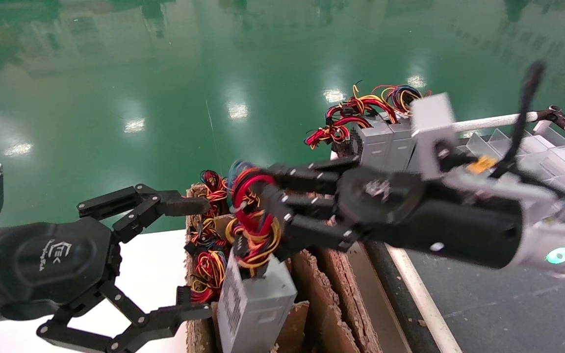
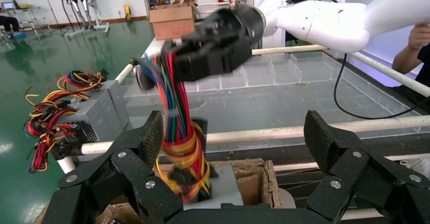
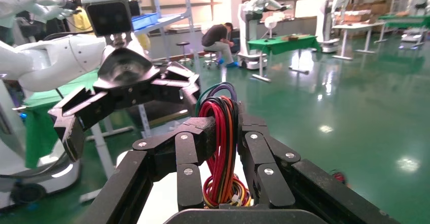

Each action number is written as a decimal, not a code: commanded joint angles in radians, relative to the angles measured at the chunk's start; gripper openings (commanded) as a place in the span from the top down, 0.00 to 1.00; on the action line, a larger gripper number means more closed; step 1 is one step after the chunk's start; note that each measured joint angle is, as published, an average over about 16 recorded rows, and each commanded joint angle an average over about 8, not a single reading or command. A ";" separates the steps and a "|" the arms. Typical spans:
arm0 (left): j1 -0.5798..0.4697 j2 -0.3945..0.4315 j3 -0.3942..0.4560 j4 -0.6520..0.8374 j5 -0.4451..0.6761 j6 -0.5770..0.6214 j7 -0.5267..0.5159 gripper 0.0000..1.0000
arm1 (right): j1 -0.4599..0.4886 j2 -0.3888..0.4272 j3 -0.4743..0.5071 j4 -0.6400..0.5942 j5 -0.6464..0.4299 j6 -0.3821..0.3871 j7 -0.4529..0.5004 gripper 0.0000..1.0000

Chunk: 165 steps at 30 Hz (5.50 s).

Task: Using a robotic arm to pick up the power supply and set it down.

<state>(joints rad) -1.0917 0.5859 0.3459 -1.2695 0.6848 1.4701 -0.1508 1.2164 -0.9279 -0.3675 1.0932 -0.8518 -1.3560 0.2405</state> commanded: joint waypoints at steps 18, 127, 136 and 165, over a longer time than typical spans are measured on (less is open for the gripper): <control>0.000 0.000 0.000 0.000 0.000 0.000 0.000 0.00 | 0.246 0.090 0.062 -0.378 -0.035 -0.017 -0.105 1.00; -0.001 -0.001 0.002 0.000 -0.001 -0.001 0.001 0.00 | 0.594 -0.170 -0.093 -1.100 -0.343 0.313 -0.533 0.00; -0.001 -0.001 0.002 0.000 -0.001 -0.001 0.001 0.00 | 0.606 -0.149 -0.095 -1.091 -0.346 0.282 -0.528 0.00; -0.001 -0.001 0.002 0.000 -0.002 -0.001 0.001 0.00 | 0.500 -0.046 0.006 -0.949 -0.175 0.013 -0.433 0.00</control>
<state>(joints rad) -1.0922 0.5849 0.3484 -1.2691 0.6830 1.4687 -0.1494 1.7160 -0.9736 -0.3611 0.1457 -1.0261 -1.3434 -0.1920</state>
